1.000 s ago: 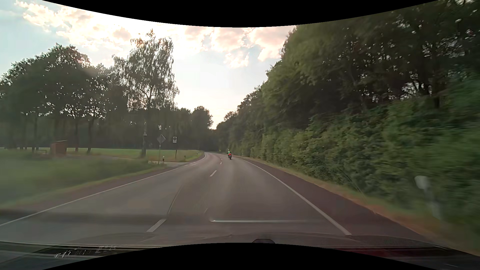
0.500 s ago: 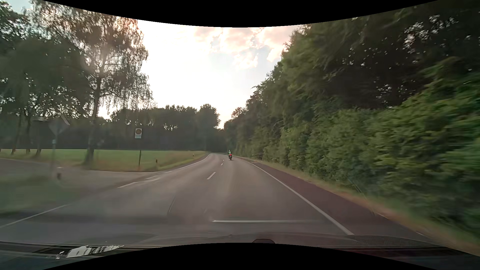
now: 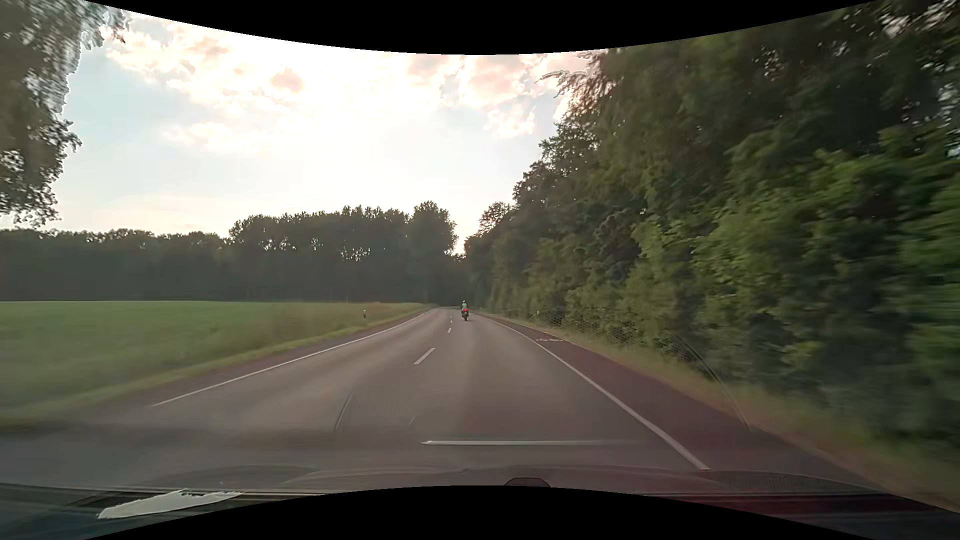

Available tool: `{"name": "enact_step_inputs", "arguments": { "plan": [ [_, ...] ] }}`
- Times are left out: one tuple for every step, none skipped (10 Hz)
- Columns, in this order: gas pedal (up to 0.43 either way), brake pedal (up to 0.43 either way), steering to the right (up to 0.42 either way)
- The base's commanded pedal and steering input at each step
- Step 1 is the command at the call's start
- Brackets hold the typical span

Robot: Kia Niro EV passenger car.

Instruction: Follow the waypoints while adhering to traffic rules and regulations

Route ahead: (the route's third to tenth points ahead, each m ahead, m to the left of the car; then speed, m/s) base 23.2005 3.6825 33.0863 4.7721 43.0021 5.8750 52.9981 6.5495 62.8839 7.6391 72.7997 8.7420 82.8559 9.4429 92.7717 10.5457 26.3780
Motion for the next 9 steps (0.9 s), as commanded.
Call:
{"name": "enact_step_inputs", "arguments": {
  "plan": [
    [0.571,0.000,-0.024],
    [0.571,0.000,-0.023],
    [0.571,0.000,-0.023],
    [0.571,0.000,-0.023],
    [0.571,0.000,-0.023],
    [0.571,0.000,-0.021],
    [0.571,0.000,-0.020],
    [0.571,0.000,-0.018],
    [0.571,0.000,-0.016]
  ]
}}
